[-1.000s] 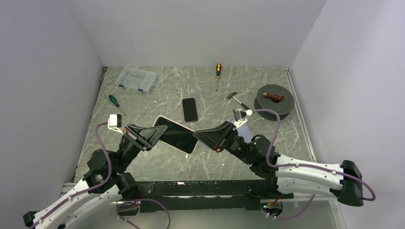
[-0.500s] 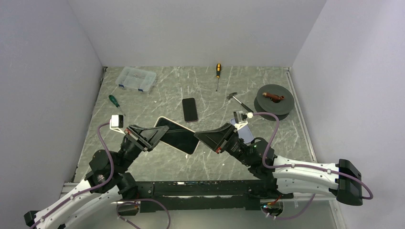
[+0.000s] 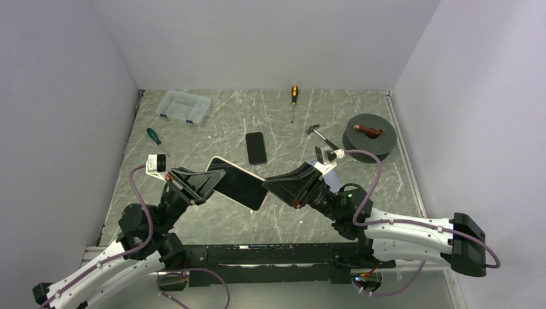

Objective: Take the phone out of the phone case
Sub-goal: Remove the phone case from the phone.

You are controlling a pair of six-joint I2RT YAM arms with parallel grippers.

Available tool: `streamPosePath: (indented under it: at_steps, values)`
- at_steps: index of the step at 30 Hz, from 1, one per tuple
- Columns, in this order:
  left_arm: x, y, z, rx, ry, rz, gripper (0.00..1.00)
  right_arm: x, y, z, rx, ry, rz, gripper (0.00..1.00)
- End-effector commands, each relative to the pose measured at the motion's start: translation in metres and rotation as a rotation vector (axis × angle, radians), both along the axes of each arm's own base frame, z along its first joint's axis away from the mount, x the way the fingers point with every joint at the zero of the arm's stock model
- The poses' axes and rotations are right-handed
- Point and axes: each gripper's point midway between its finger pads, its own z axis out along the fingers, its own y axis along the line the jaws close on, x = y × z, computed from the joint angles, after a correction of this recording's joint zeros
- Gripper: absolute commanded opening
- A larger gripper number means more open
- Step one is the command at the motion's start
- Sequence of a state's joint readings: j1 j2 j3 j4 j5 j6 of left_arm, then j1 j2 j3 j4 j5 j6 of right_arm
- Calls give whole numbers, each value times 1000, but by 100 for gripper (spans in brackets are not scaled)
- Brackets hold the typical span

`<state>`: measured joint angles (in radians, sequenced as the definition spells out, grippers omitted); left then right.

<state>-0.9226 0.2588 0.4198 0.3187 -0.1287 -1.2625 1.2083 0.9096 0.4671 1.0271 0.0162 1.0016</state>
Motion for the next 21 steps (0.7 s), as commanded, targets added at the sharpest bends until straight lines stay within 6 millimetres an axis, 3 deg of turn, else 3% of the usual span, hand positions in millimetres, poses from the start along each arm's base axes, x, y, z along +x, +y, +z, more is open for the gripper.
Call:
streamPosePath:
  at_steps: [1, 11, 21]
  values:
    - [21, -21, -51, 119, 114, 16, 0, -60, -58, 106, 364, -274, 149, 24]
    - [29, -37, -69, 138, 154, -10, 0, -77, -68, 118, 419, -344, 204, 19]
    - [31, -52, -75, 129, 177, -60, 0, -99, -68, 130, 440, -455, 302, 15]
